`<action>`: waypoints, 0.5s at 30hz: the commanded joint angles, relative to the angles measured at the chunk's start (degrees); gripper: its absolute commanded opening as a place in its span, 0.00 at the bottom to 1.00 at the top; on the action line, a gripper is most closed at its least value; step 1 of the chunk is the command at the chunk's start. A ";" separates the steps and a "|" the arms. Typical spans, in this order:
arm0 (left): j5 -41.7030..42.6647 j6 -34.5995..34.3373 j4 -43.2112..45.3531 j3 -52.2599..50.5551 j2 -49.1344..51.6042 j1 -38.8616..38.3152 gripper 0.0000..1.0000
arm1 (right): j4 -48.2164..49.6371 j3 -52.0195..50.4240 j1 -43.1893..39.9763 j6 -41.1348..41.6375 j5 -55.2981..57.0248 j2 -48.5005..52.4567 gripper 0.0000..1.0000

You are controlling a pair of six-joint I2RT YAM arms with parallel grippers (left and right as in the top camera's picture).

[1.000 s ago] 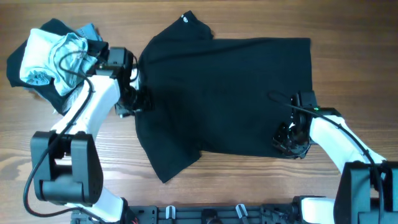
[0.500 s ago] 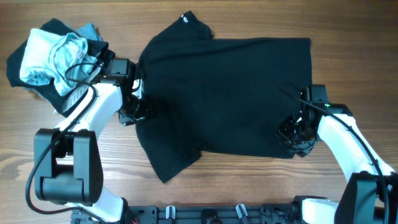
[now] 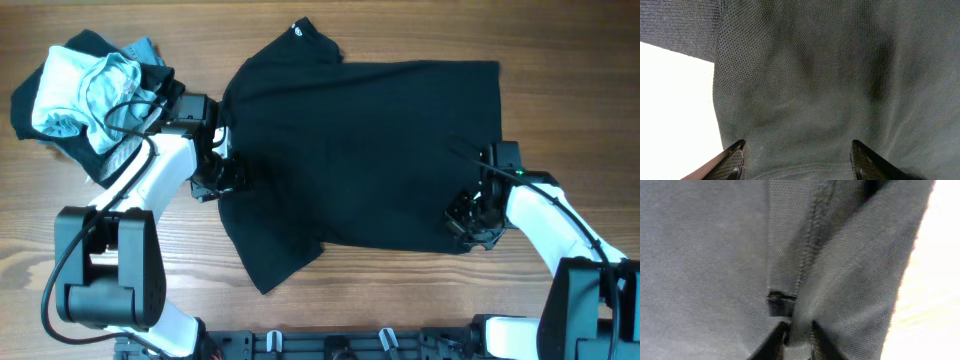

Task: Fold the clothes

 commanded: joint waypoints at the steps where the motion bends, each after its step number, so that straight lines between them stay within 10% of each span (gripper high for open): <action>1: 0.87 -0.11 0.13 -0.39 0.63 -0.04 0.65 | -2.60 1.60 -2.75 0.85 -0.31 0.00 0.04; 15: -0.98 0.35 -0.52 -0.39 0.63 -0.04 0.68 | -12.35 5.07 -24.57 1.29 2.19 -4.94 0.18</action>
